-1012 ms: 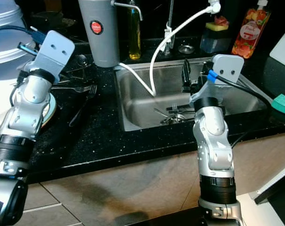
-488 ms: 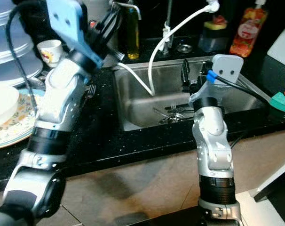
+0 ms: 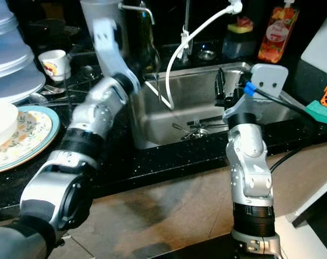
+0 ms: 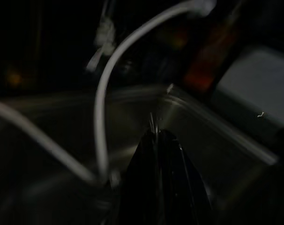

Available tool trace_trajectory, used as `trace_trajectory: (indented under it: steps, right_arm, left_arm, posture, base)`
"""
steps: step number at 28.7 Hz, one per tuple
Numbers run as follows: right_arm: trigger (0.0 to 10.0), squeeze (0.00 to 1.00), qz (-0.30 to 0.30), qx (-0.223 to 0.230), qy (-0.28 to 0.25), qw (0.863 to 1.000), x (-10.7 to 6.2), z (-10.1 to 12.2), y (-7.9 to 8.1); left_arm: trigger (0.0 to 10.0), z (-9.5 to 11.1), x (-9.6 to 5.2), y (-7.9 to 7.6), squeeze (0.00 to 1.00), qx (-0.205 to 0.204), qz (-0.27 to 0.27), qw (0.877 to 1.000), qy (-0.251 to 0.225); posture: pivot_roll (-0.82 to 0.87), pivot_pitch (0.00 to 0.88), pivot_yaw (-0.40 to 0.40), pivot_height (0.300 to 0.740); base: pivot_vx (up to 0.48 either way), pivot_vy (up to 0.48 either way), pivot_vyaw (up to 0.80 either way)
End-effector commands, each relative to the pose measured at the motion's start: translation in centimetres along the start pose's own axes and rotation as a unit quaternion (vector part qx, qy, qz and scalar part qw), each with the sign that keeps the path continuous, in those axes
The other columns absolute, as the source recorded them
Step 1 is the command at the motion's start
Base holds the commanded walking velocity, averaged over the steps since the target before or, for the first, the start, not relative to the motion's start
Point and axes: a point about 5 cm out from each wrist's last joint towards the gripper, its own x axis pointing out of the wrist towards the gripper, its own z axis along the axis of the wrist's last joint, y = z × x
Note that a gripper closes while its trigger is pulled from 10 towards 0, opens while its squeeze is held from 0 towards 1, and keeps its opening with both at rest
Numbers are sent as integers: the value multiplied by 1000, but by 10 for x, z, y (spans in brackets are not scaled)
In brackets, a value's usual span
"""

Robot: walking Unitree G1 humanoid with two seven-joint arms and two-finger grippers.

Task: Kitchen organization

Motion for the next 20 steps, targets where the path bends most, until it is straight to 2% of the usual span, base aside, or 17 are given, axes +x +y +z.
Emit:
trace_trajectory:
  steps: [1, 2, 3, 4, 5, 6, 7, 11, 12, 13, 14, 15, 16, 18, 20]
  right_arm:
    - [10000, 0, 1, -18, -1, 1000, 0, 0, -2]
    - [10000, 0, 2, -25, 0, 1000, 1, 0, -4]
    - [10000, 0, 4, -31, -1, 1000, 3, 0, -6]
    - [10000, 0, 6, -33, -1, 999, 4, 0, -6]
    - [10000, 0, 7, -34, -3, 999, 7, 1, -7]
    - [10000, 0, 8, -34, -6, 999, 10, 2, -7]
    - [10000, 0, 8, -34, -8, 999, 12, 3, -7]
    - [10000, 0, 11, -31, -14, 999, 16, 6, -5]
    - [10000, 0, 16, -27, -19, 999, 18, 8, -2]
    - [10000, 0, 18, -26, -20, 999, 18, 8, -1]
    - [10000, 0, 20, -25, -20, 999, 18, 8, 0]
    - [10000, 0, 20, -25, -20, 999, 18, 8, 0]
    - [10000, 0, 20, -23, -20, 999, 18, 8, 0]
    - [10000, 0, 21, -20, -21, 999, 17, 8, 2]
    - [10000, 0, 22, -13, -19, 999, 15, 6, 4]
  left_arm:
    - [10000, -3, 4, -4, 94, -3, 2, 1000, 17]
    - [10000, -8, 5, -6, 271, -21, -7, 999, 26]
    - [10000, -10, 6, -9, 329, -40, -18, 999, 30]
    - [10000, -11, 6, -10, 329, -51, -23, 998, 31]
    - [10000, -9, 8, -13, 533, -60, -29, 997, 26]
    - [10000, -7, 10, -15, 1000, -61, -30, 997, 22]
    - [10000, -4, 11, -15, 1000, -51, -22, 998, 15]
    - [10000, 4, 13, -17, 1000, -58, -31, 998, -6]
    - [10000, 15, 13, -22, 1000, -25, -79, 996, -15]
    - [10000, 18, 13, -23, 1000, -13, -91, 996, -15]
    - [10000, 20, 11, -20, 0, 29, -93, 995, -4]
    - [10000, 20, 11, -20, 0, 29, -93, 995, -4]
    - [10000, 23, 9, -12, 0, 65, -74, 995, 7]
    - [10000, 35, 3, 9, 0, 125, -28, 992, 14]
    - [10000, 56, -11, 39, 0, 177, 56, 983, 9]
  posture:
    - [-54, 0, 41, 740]
    - [-60, 0, 43, 740]
    - [-60, 0, 43, 740]
    - [-60, 0, 43, 740]
    - [-60, 0, 43, 740]
    - [-73, 0, 40, 740]
    - [-73, 0, 40, 740]
    - [-74, 0, 38, 740]
    - [-74, 0, 38, 740]
    - [-74, 0, 38, 740]
    - [-59, 0, 30, 740]
    - [-59, 0, 30, 740]
    - [-59, 0, 30, 740]
    - [-38, 0, 29, 740]
    - [-31, 0, 27, 740]
  base:
    - [0, 0, 0]
    - [0, 0, 0]
    - [0, 0, 0]
    - [0, 0, 0]
    - [0, 0, 0]
    - [0, 0, 0]
    - [0, 0, 0]
    - [0, 0, 0]
    - [0, 0, 0]
    - [0, 0, 0]
    - [0, 0, 0]
    - [0, 0, 0]
    - [0, 0, 0]
    - [0, 0, 0]
    - [0, 0, 0]
